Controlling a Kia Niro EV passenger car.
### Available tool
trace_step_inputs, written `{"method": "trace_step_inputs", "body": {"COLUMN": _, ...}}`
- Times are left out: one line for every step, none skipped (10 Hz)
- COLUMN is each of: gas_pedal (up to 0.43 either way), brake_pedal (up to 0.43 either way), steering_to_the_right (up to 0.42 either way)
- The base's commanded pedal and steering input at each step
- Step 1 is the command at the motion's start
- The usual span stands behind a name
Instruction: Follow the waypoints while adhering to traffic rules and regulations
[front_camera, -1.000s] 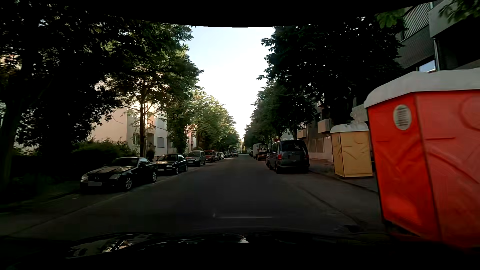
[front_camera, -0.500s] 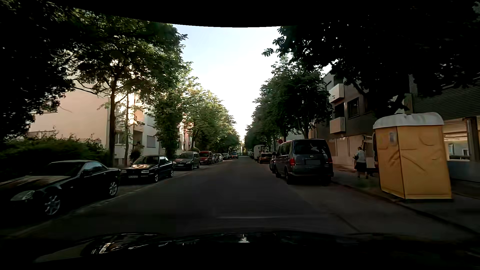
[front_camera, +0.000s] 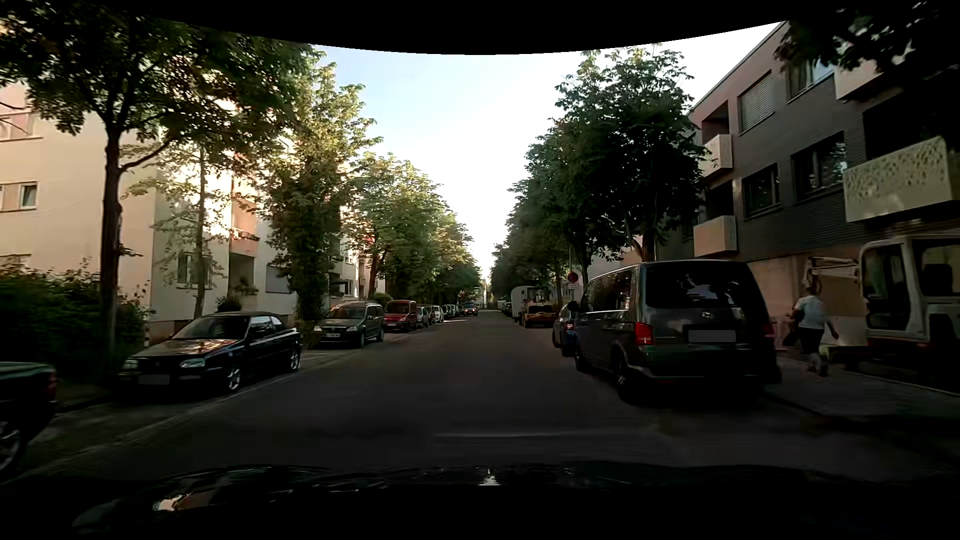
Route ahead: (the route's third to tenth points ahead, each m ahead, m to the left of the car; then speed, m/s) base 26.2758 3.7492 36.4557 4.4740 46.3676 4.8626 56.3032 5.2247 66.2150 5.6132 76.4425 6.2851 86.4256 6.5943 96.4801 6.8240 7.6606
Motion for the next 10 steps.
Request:
{"method": "trace_step_inputs", "body": {"gas_pedal": 0.150, "brake_pedal": 0.000, "steering_to_the_right": -0.008}}
{"method": "trace_step_inputs", "body": {"gas_pedal": 0.138, "brake_pedal": 0.000, "steering_to_the_right": -0.005}}
{"method": "trace_step_inputs", "body": {"gas_pedal": 0.138, "brake_pedal": 0.000, "steering_to_the_right": -0.002}}
{"method": "trace_step_inputs", "body": {"gas_pedal": 0.138, "brake_pedal": 0.000, "steering_to_the_right": 0.000}}
{"method": "trace_step_inputs", "body": {"gas_pedal": 0.118, "brake_pedal": 0.000, "steering_to_the_right": -0.001}}
{"method": "trace_step_inputs", "body": {"gas_pedal": 0.118, "brake_pedal": 0.000, "steering_to_the_right": -0.003}}
{"method": "trace_step_inputs", "body": {"gas_pedal": 0.118, "brake_pedal": 0.000, "steering_to_the_right": -0.004}}
{"method": "trace_step_inputs", "body": {"gas_pedal": 0.118, "brake_pedal": 0.000, "steering_to_the_right": -0.004}}
{"method": "trace_step_inputs", "body": {"gas_pedal": 0.110, "brake_pedal": 0.000, "steering_to_the_right": -0.004}}
{"method": "trace_step_inputs", "body": {"gas_pedal": 0.098, "brake_pedal": 0.000, "steering_to_the_right": -0.004}}
